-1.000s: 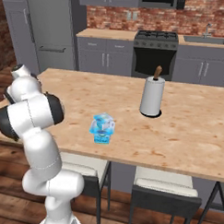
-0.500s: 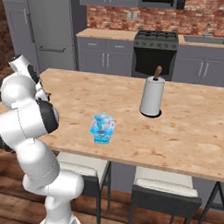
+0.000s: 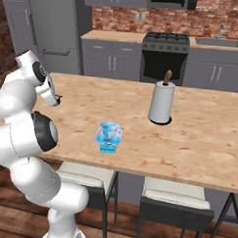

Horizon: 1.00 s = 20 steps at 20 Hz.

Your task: Stack the yogurt containers by placing the smaller containers on top of the larger containers.

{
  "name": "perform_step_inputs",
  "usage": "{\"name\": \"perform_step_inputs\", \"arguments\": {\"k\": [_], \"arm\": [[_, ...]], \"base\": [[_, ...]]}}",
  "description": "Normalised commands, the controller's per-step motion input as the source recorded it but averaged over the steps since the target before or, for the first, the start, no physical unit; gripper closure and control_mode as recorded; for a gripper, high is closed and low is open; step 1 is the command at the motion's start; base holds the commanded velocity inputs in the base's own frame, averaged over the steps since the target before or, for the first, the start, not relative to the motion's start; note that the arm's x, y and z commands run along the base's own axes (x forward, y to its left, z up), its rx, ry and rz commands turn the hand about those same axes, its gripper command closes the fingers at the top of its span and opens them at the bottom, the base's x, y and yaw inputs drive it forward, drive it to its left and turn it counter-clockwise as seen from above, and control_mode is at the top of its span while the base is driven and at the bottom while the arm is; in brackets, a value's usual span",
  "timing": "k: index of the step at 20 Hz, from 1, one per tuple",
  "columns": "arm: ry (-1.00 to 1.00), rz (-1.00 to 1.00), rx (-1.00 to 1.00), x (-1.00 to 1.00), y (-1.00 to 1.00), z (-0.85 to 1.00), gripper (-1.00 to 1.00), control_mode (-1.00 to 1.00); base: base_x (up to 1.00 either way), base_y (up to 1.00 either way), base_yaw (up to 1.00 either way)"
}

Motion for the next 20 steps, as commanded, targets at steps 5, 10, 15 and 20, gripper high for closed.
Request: {"name": "perform_step_inputs", "arguments": {"k": [5, 10, 15, 20], "arm": [[-0.01, -0.11, 0.00, -0.17, -0.57, 0.22, 1.00, -1.00], [-0.07, -0.08, 0.00, -0.18, -0.57, 0.17, 1.00, -1.00], [-0.07, -0.07, 0.01, -0.14, -0.57, 0.18, 1.00, -1.00], [-0.08, -0.05, 0.03, -0.14, -0.55, 0.16, 1.00, -1.00]], "base": [[0.00, 0.00, 0.00], [0.00, 0.00, 0.00], [0.00, 0.00, 0.00], [0.00, 0.00, 0.00]]}}
